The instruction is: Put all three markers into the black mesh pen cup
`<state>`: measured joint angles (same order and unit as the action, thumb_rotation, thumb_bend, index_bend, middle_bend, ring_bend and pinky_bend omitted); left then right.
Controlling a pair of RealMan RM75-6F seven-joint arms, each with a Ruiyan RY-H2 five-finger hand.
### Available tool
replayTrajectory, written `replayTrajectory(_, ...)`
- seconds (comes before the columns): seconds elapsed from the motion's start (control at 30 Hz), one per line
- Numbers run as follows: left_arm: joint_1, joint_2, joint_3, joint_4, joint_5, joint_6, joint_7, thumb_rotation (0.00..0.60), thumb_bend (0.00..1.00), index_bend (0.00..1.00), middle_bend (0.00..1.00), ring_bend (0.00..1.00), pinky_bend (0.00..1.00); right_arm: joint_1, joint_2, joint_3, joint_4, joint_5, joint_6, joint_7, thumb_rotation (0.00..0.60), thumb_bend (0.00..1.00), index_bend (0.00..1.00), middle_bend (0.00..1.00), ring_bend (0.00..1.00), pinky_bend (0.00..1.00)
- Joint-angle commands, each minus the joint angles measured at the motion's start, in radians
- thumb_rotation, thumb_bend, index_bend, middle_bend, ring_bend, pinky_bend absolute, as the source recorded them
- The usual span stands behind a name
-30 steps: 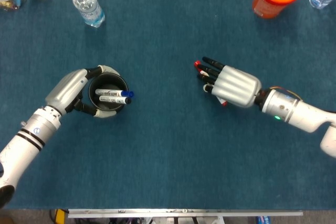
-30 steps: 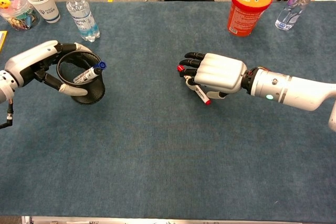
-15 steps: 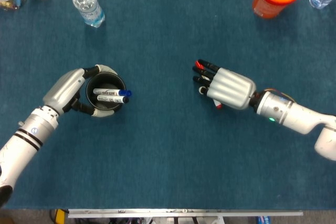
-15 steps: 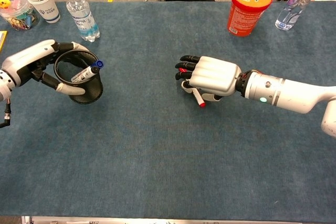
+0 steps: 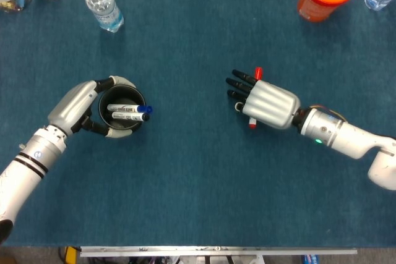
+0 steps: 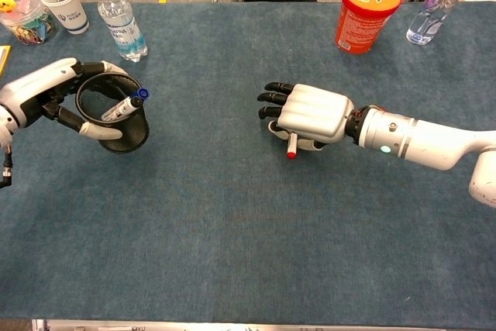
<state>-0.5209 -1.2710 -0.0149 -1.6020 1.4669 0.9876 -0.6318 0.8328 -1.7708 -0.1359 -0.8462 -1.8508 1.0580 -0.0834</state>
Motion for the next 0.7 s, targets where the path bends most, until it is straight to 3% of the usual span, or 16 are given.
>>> replayTrajectory(0.03,0.001,-0.001,0.001,0.001,0.000,0.000,-0.001,0.600,0.11,0.30,0.34,0.33,0.23,-0.002,0.001,0.001,0.000,0.004,0.007,0.005,0.600,0.28,0.58,0.27,0.10,0.09)
replayTrajectory(0.27,0.000,0.001,-0.001,0.004,0.002,-0.002,-0.003,0.600,0.11,0.30,0.34,0.33,0.23,-0.017,0.056,0.065,-0.100,0.056,0.087,0.063,0.600,0.30,0.61,0.29,0.11,0.09)
replayTrajectory(0.7,-0.020,-0.024,-0.007,-0.009,-0.003,-0.029,0.011,0.600,0.11,0.30,0.34,0.33,0.23,-0.045,0.277,0.235,-0.630,0.270,0.102,0.231,0.600,0.30,0.64,0.31,0.12,0.09)
